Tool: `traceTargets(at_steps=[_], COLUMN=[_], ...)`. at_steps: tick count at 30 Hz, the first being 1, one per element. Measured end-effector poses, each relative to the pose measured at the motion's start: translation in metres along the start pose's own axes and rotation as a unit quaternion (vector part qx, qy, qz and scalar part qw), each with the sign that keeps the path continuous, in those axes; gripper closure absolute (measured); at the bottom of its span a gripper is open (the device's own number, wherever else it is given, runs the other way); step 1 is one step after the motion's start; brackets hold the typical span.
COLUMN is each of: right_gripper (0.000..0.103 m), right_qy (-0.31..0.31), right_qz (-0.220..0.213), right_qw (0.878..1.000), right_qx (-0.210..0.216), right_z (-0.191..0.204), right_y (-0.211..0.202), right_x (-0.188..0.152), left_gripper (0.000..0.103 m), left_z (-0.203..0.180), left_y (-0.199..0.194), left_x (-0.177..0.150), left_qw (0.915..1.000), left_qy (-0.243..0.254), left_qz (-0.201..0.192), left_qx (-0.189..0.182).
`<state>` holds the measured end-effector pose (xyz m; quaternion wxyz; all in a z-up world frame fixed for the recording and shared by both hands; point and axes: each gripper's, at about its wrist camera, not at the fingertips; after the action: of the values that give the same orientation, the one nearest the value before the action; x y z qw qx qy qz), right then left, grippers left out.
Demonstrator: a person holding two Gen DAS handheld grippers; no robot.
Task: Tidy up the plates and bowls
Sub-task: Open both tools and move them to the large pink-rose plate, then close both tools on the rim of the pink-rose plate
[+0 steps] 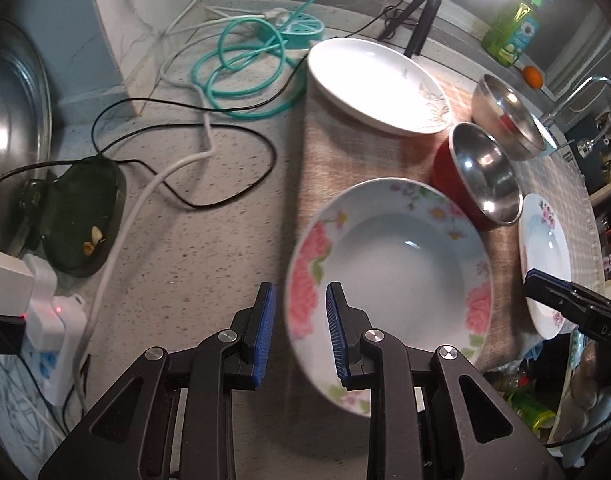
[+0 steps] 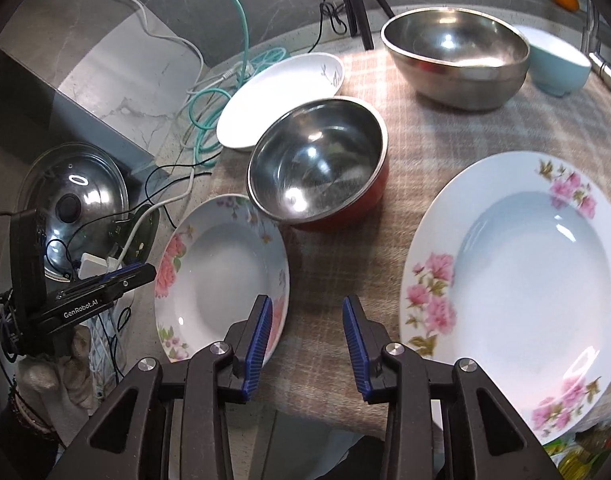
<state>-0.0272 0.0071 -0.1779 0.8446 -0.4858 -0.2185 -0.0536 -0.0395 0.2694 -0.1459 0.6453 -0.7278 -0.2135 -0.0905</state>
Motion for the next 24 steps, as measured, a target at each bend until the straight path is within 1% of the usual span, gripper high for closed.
traceTargets(at_steps=[8, 15, 17, 24], right_gripper=[0.074, 0.075, 0.078, 0.082], right_qy=[-0.011, -0.015, -0.015, -0.012], right_qz=[0.01, 0.025, 0.029, 0.038], right_qw=[1.0, 1.0, 0.999, 0.999], right_qx=[-0.004, -0.011, -0.01, -0.006], right_z=[0.011, 0.012, 0.011, 0.013], right_y=[0.017, 0.031, 0.033, 0.042], right_x=[0.004, 0.004, 0.005, 0.007], left_gripper=[0.079, 0.079, 0.079, 0.079], left_z=[0.003, 0.005, 0.005, 0.007], left_y=[0.005, 0.012, 0.012, 0.017], left_x=[-0.003, -0.005, -0.005, -0.006], left_qw=[0.9999, 0.9997, 0.9997, 0.9996], left_qy=[0.008, 0.007, 0.005, 0.001], left_qz=[0.007, 0.014, 0.015, 0.022], left_qx=[-0.013, -0.017, -0.017, -0.02])
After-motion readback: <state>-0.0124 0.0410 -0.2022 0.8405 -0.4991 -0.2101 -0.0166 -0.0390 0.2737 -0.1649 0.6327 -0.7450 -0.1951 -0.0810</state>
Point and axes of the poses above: each gripper's, at about its wrist camera, not at the fingertips, and y roughly the way its jaws point, z to its left, x to its top, and after that the axes turned 5 degrees about -z, right-handed
